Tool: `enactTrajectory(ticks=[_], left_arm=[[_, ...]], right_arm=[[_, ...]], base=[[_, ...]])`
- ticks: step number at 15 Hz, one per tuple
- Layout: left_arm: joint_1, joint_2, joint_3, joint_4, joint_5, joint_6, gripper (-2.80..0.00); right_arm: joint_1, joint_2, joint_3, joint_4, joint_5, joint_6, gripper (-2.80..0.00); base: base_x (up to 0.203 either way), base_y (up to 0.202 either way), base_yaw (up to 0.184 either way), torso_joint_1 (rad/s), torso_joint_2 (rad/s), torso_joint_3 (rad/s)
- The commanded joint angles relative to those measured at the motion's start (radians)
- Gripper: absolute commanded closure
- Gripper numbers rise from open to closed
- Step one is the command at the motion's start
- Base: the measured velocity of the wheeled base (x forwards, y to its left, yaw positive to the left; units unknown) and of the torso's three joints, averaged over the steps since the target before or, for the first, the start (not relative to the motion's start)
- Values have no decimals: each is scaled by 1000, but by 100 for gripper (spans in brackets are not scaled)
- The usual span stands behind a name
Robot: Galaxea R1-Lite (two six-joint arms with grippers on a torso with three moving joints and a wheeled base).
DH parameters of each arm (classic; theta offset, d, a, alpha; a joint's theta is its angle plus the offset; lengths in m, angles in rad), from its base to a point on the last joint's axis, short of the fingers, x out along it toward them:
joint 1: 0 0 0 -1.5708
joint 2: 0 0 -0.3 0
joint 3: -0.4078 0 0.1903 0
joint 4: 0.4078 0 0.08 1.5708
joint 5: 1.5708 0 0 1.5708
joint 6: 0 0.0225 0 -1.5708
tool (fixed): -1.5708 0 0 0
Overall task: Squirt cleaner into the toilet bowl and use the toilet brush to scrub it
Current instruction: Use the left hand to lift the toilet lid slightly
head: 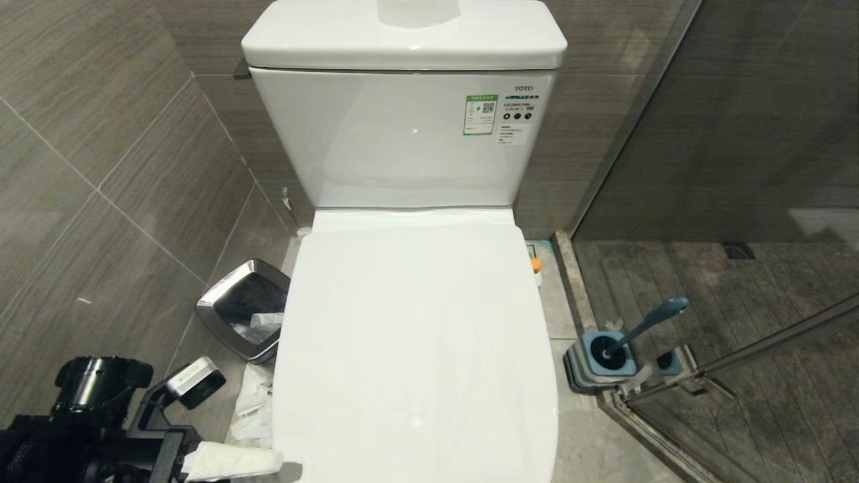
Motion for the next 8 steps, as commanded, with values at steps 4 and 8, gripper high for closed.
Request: enactTrajectory(ticks=[4, 8], left_arm=[[-1, -100, -2, -2, -7, -133, -280], [-25, -197, -10, -2, -6, -251, -280]], right_arm=[[0, 0, 25, -1, 0, 1, 0], [0, 0, 25, -1, 0, 1, 0]], base=[[0, 0, 0, 0, 0, 0], [0, 0, 0, 0, 0, 0]])
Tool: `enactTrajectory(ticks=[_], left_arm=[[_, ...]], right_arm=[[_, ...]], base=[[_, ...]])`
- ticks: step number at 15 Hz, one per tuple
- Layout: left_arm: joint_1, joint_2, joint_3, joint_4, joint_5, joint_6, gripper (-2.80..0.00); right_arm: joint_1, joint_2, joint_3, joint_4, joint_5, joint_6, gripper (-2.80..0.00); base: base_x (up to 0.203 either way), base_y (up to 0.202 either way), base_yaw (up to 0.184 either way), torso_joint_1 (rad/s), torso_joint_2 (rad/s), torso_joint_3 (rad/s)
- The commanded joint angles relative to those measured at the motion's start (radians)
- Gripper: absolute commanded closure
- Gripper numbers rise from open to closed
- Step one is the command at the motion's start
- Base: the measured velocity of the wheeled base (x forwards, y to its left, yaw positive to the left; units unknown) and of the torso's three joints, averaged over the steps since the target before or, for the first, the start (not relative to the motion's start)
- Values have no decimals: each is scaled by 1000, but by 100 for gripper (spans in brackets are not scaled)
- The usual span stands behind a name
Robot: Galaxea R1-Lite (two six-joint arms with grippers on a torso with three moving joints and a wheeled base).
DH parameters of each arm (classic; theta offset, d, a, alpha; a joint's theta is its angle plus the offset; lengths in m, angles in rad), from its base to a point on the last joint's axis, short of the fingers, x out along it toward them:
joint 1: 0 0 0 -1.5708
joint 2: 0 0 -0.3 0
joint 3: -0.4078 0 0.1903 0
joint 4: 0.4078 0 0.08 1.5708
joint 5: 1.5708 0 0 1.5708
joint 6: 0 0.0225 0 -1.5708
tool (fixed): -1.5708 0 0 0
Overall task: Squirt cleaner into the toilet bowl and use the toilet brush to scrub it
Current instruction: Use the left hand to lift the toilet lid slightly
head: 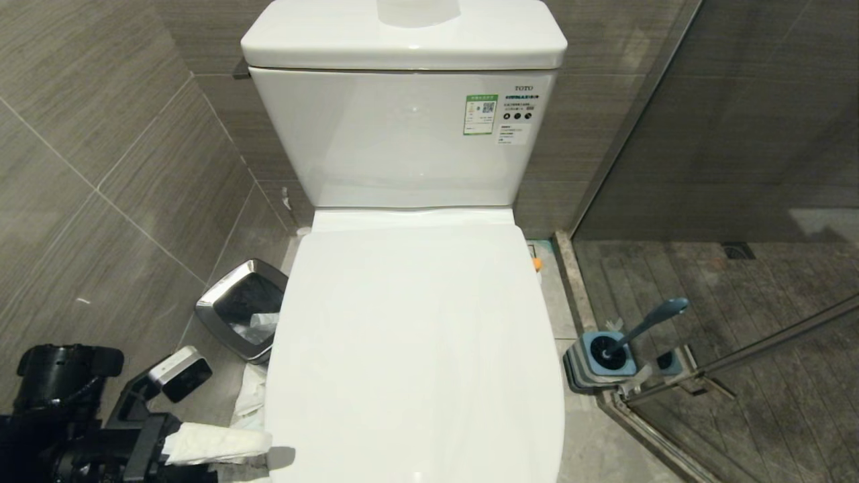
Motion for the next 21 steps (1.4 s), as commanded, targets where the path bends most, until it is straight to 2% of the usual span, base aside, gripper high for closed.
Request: enactTrajectory(ticks=[1, 6, 12, 17, 21], left_arm=[[-28, -71, -29, 2, -6, -78, -280], [-44, -80, -139, 4, 1, -160, -280], [-44, -79, -286, 4, 3, -302, -280], [-38, -83, -291, -2, 35, -300, -280], [-5, -101, -325, -19, 32, -300, -280]], right_arm=[[0, 0, 25, -1, 0, 0, 0], [0, 0, 25, -1, 0, 0, 0], [0, 0, 25, -1, 0, 0, 0], [0, 0, 25, -1, 0, 0, 0], [0, 0, 25, -1, 0, 0, 0]], base=[[0, 0, 0, 0, 0, 0], [0, 0, 0, 0, 0, 0], [0, 0, 0, 0, 0, 0], [0, 0, 0, 0, 0, 0], [0, 0, 0, 0, 0, 0]])
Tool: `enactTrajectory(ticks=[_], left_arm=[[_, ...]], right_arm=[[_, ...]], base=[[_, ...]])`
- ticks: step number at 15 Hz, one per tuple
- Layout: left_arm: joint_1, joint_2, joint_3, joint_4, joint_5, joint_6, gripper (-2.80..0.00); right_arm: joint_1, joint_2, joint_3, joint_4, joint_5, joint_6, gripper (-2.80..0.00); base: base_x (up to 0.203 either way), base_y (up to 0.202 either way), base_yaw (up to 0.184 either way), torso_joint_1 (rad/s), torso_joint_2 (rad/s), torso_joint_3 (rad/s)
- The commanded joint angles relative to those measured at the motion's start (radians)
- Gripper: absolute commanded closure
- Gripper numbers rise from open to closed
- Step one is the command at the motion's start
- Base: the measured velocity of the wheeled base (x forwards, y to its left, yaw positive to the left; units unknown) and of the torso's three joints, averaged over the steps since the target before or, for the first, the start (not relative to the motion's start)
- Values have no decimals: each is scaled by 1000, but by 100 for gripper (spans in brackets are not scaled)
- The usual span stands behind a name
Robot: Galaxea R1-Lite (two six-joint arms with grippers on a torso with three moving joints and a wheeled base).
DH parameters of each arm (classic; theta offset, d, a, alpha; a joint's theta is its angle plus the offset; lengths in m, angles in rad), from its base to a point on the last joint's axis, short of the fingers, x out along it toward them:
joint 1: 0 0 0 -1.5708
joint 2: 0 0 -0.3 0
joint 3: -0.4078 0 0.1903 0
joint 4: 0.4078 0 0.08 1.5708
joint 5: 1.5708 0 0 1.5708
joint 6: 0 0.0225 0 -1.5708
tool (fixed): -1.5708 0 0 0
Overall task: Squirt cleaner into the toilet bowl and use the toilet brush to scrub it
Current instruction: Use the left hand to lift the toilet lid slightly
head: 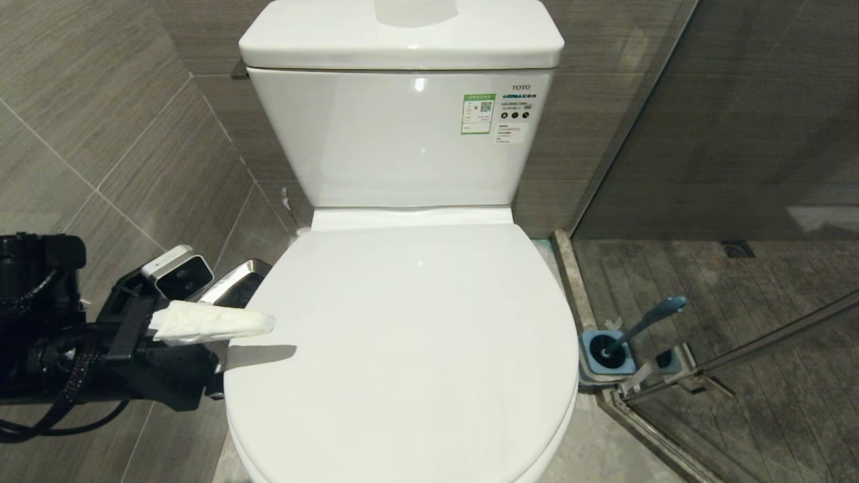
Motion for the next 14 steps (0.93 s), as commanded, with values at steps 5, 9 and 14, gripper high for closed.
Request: enactTrajectory(ticks=[5, 9, 14], left_arm=[[28, -19, -108, -4, -10, -101, -280], [25, -26, -136, -30, -16, -162, -280], [-3, -43, -248, -60, -19, -428, -280]], right_arm=[[0, 0, 26, -1, 0, 1, 0], [0, 0, 26, -1, 0, 1, 0], [0, 0, 25, -1, 0, 1, 0]], base=[[0, 0, 0, 0, 0, 0], [0, 0, 0, 0, 0, 0], [0, 0, 0, 0, 0, 0]])
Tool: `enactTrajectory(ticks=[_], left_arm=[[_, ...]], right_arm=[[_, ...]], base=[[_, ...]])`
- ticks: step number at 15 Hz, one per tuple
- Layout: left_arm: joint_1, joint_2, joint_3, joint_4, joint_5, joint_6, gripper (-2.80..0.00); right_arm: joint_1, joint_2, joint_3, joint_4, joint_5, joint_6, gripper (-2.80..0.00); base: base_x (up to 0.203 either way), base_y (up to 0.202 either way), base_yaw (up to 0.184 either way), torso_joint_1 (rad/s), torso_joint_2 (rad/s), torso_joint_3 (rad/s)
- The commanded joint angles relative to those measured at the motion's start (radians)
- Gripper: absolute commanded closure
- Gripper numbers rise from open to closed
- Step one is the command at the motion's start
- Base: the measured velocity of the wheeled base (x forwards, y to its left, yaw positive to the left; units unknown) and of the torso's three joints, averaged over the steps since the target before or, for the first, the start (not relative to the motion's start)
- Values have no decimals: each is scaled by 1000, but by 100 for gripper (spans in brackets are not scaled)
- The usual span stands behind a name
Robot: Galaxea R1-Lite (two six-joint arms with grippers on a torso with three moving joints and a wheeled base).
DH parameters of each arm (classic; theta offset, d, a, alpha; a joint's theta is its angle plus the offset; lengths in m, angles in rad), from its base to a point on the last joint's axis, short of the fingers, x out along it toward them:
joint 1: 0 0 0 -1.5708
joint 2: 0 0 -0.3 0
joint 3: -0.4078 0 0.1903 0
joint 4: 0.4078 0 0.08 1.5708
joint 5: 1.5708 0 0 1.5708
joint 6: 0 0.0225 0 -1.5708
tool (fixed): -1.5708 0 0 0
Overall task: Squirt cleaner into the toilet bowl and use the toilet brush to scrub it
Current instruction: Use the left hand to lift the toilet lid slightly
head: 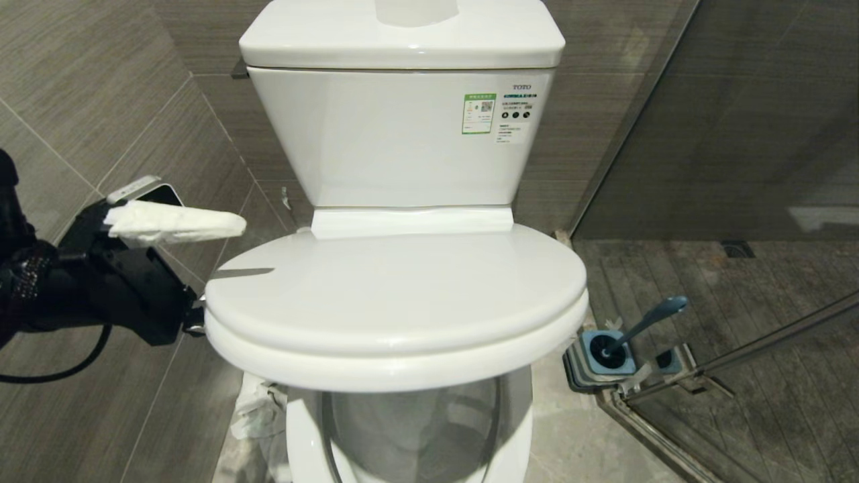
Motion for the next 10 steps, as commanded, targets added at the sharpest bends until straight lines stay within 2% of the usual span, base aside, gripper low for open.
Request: enactTrajectory(ticks=[1, 3, 5, 7, 10], left_arm=[[-15, -8, -76, -43, -7, -228, -280], [-18, -5, -90, -177, -3, -405, -280], [-20, 0, -97, -293, 2, -553, -280], [-19, 13, -106, -403, 7, -677, -280], [-19, 58, -203, -506, 56, -824, -280]], right_arm=[[0, 0, 26, -1, 0, 0, 0], [0, 0, 25, -1, 0, 0, 0], [0, 0, 25, -1, 0, 0, 0], [0, 0, 25, -1, 0, 0, 0], [0, 0, 25, -1, 0, 0, 0]], base=[[0, 0, 0, 0, 0, 0], [0, 0, 0, 0, 0, 0], [0, 0, 0, 0, 0, 0], [0, 0, 0, 0, 0, 0], [0, 0, 0, 0, 0, 0]])
